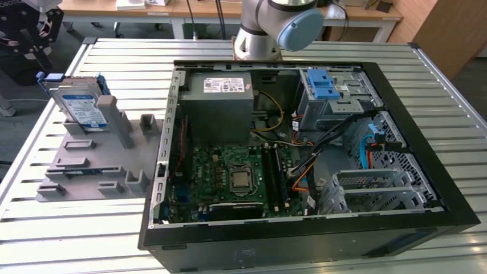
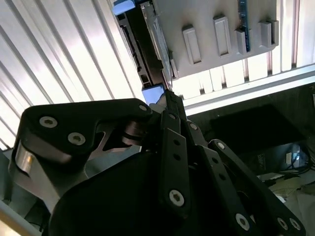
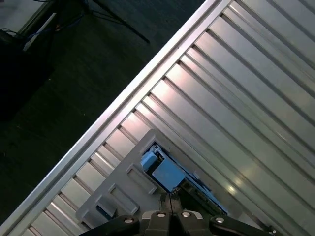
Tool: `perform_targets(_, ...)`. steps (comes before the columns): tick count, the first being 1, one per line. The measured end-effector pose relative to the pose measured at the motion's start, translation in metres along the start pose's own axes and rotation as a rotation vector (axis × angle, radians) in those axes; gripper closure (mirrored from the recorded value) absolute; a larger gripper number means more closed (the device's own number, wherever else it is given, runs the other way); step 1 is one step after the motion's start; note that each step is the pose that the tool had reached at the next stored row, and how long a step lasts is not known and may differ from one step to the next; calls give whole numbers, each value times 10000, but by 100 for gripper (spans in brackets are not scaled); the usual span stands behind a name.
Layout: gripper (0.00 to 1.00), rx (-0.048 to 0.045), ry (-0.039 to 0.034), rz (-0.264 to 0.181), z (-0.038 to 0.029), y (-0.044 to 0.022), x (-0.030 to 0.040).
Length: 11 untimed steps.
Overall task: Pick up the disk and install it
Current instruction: 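Pick up the disk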
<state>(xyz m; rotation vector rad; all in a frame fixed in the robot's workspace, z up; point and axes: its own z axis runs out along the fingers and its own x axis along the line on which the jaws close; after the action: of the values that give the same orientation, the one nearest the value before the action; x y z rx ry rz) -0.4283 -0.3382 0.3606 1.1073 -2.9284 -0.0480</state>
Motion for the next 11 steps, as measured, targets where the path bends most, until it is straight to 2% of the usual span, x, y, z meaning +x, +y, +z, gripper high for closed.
perform_targets(4,89,0,11,-329,0,0,0)
perform_targets(11,89,0,15,-430,0,0,0)
